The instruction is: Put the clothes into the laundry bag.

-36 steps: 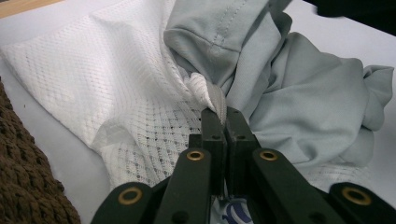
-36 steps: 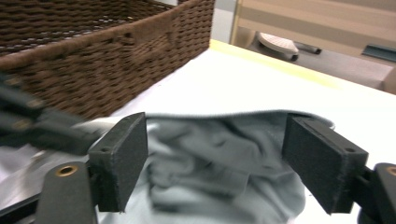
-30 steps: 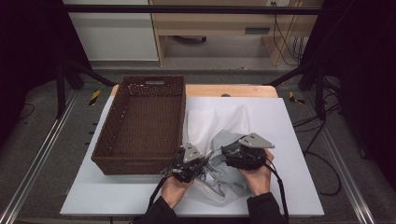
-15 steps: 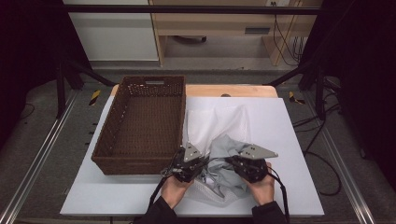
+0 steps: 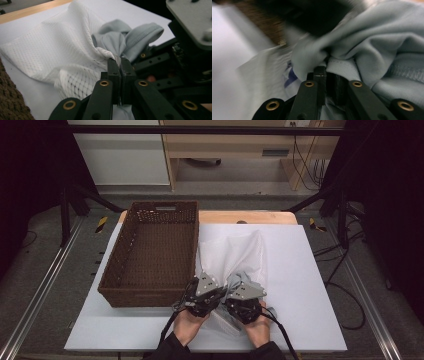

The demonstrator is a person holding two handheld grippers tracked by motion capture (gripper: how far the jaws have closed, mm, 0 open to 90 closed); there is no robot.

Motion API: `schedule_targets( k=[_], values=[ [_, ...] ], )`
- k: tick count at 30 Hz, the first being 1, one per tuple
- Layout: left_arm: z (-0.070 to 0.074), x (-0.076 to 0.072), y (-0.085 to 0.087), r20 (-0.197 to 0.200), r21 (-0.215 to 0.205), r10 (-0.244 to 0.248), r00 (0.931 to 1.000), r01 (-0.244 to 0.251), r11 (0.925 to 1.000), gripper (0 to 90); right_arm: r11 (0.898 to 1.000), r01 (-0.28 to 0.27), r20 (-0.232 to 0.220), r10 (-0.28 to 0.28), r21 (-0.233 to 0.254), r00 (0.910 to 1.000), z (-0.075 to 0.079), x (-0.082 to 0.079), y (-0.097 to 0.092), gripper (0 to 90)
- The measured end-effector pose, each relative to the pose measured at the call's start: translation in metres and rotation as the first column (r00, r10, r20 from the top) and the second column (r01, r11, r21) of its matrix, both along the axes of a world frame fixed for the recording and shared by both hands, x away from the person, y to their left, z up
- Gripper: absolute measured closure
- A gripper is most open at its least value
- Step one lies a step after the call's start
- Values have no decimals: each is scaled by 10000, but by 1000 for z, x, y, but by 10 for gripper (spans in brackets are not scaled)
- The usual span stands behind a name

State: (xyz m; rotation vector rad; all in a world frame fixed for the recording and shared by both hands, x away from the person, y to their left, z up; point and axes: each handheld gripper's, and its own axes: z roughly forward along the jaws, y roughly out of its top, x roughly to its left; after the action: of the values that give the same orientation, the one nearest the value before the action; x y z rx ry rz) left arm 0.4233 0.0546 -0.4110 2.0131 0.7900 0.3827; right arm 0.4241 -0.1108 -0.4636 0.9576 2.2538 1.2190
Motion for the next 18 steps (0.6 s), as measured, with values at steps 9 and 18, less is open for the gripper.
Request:
schedule_targets(
  k=[9,18],
  values=[
    [-7,7,7,-80,194,169,9998,-168,9997,881,9990,-228,64,226,387,9997,16,-15,-17,511],
    [-9,8,8,-80,261,217,9997,-215,9994,880,9869,1335,1180,-1438,911,9825,54,-25,-71,280]
  ],
)
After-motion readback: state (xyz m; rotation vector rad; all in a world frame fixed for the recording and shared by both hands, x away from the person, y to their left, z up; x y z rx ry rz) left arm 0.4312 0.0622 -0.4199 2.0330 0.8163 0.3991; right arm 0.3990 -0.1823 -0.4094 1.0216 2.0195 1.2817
